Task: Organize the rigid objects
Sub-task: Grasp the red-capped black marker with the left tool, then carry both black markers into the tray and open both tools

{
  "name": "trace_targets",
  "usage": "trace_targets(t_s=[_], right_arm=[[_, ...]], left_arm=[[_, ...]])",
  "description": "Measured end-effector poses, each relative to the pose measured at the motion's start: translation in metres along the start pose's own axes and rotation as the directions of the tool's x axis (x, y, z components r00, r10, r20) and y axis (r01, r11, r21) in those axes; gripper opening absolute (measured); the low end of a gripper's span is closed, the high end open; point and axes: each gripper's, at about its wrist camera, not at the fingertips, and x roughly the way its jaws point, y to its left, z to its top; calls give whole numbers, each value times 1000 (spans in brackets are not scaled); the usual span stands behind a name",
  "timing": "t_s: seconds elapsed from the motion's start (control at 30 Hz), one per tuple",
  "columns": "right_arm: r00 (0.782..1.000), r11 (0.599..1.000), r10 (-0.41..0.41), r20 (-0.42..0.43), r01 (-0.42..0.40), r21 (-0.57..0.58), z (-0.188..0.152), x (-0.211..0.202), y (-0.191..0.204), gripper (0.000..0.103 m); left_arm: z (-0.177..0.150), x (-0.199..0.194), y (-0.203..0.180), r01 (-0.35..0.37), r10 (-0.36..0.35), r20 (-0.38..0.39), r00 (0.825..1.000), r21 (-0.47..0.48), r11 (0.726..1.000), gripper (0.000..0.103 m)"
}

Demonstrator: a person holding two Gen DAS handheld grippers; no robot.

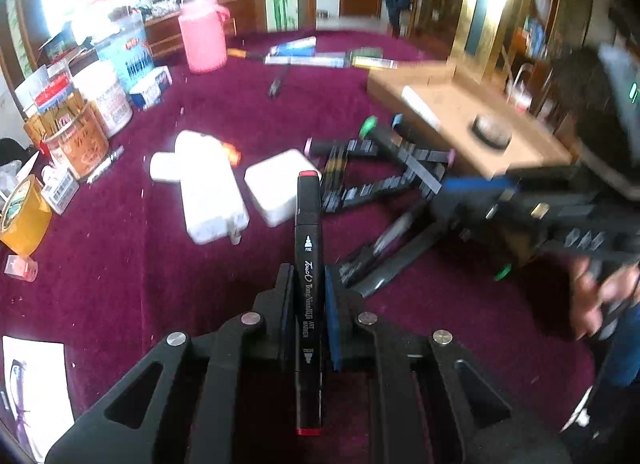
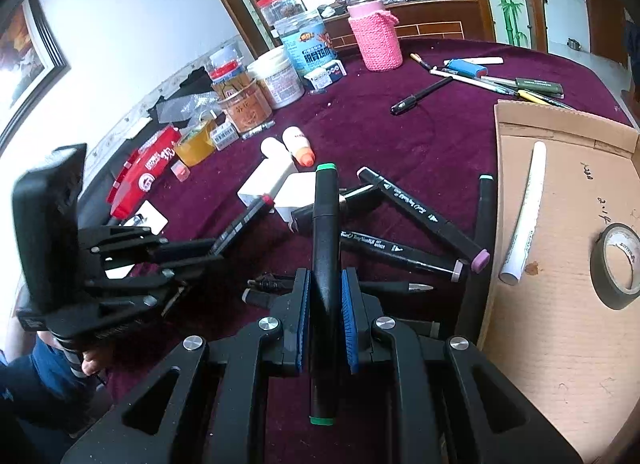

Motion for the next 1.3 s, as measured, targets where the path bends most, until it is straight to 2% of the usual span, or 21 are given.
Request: trace_targets(t_s=[0.2,0.33,0.43,0.57,0.67,0.77,0.83,0.9,1.0,1.17,1.3], right_arm=[[997,997,-19,73,13,80,8,-24,-26,14],[990,987,-43,135,21,161,12,-47,-52,14],[981,975,-81,178,41,218,13,-66,-72,14],[956,943,-210,208,141,302,12,-89,-99,14],[938,908,-286,197,199,370,10,-98,-122,14],[898,852,-414,146,326,410,7,-103,-140,14],[882,824,-456,116,369,431,5,-104,-150,14],[888,812,-450,91,365,455,4,-102,-160,14],[884,796,-465,52,392,461,1,-100,-168,14],[882,785,-470,25,405,468,-3,-94,-171,14],[882,788,-471,24,408,461,-6,-95,-171,14]], left_arm=[[28,4,-19,115,-112,38,993,-94,989,12],[49,9,-44,180,-175,58,983,-103,978,12],[65,17,-66,236,-230,60,971,-116,965,12],[85,36,-98,290,-287,46,957,-137,947,12],[93,53,-117,301,-301,21,953,-140,943,12],[100,70,-132,299,-304,-6,953,-159,941,12],[102,79,-140,285,-292,-22,956,-167,944,12],[103,88,-147,279,-290,-41,956,-173,944,12],[103,97,-150,260,-275,-57,960,-187,947,12],[100,111,-148,241,-264,-82,961,-217,946,12],[98,113,-150,232,-252,-79,964,-200,952,12]])
